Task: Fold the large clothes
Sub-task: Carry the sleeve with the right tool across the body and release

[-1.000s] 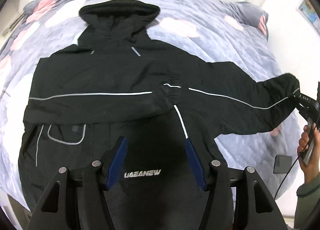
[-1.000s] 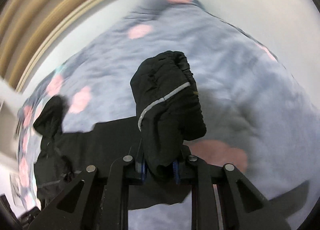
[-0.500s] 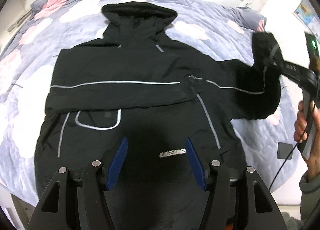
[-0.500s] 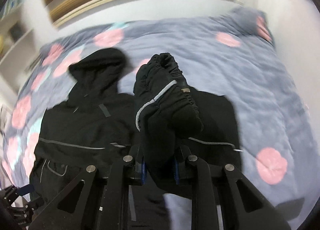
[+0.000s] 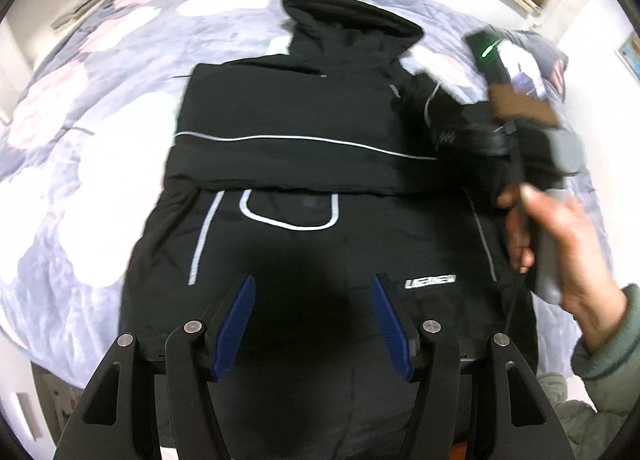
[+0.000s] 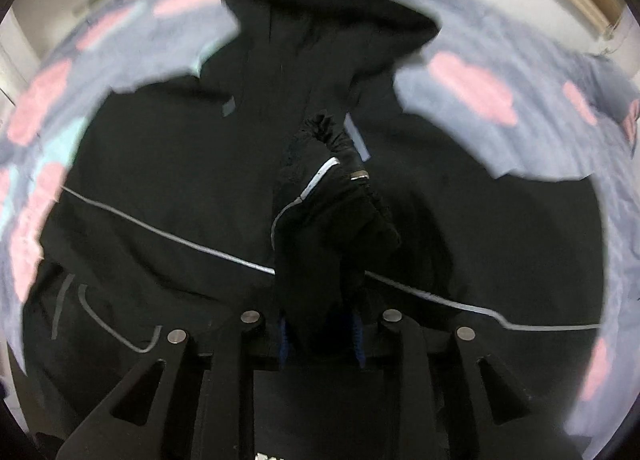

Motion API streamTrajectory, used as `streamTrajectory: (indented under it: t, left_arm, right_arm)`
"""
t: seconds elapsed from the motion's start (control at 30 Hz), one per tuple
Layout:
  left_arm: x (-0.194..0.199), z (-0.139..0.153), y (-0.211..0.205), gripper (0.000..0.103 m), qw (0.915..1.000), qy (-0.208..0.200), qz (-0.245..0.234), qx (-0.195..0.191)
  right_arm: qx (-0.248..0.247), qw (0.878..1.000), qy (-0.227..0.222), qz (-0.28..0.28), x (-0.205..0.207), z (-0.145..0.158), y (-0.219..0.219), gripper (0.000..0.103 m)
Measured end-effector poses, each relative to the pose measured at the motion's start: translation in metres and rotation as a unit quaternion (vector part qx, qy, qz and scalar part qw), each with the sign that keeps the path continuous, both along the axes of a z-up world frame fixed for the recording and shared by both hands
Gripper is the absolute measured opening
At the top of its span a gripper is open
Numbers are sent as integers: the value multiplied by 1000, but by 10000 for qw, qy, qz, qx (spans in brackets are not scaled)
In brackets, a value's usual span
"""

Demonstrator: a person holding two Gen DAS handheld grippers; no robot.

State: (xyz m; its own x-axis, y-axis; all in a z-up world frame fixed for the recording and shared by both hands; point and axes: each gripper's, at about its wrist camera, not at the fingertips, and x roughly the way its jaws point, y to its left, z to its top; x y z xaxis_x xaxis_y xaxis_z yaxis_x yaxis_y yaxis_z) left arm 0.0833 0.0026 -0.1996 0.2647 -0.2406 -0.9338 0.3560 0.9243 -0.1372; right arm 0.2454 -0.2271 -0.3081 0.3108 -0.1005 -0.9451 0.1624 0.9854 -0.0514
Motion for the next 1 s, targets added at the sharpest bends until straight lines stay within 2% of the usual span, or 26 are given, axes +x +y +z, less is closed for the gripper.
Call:
streamTrajectory:
  t: [0.07,0.1,0.13,0.2,0.3,0.4,0.5,0.57,0.7,0.8,0.87,1.0]
  left_arm:
    - [1,-1,11,62,9999,7,114,14]
    - [2,-2,15,62,9999,17,163,17]
    - [3,-3,18,62,9998,34,214,19]
    - [5,-5,22,62,9996,76,289,16]
    - [10,-5,20,62,9995,96,314,-28]
    - [20,-2,10,62,9997,34,209,-107]
    - [34,0,-11,62,9997,-9,-7,-261]
    - [44,-2,-25,62,9992,35,-158,-365]
    - [70,-16,-62,62,9950,330,-573,-752]
    - [94,-36,-89,62,9867,763,-828,-1176]
    - [111,-50,-101,62,9801,1043,-844,-1463]
    - [143,-82,-116,62,9716,1505,-578,-1731]
  right_arm:
    - [-6,9999,131,13,1,-16,1,32]
    - [28,9999,161,47,2,-21,3,45]
    - [139,9996,211,116,2,-26,4,65]
    - [394,9985,282,265,2,-29,6,75]
    - [542,9968,161,571,-10,-12,11,75]
    - [836,9927,-268,828,-38,28,6,75]
    - [1012,9904,-643,689,-65,60,-14,75]
    - [962,9913,-820,370,-77,74,-39,75]
    - [1027,9912,-813,-178,-92,74,-96,75]
    - [1081,9908,-692,-427,-97,68,-123,75]
    - [1077,9910,-628,-485,-100,64,-133,75]
    - [1119,9908,-471,-600,-104,53,-148,75]
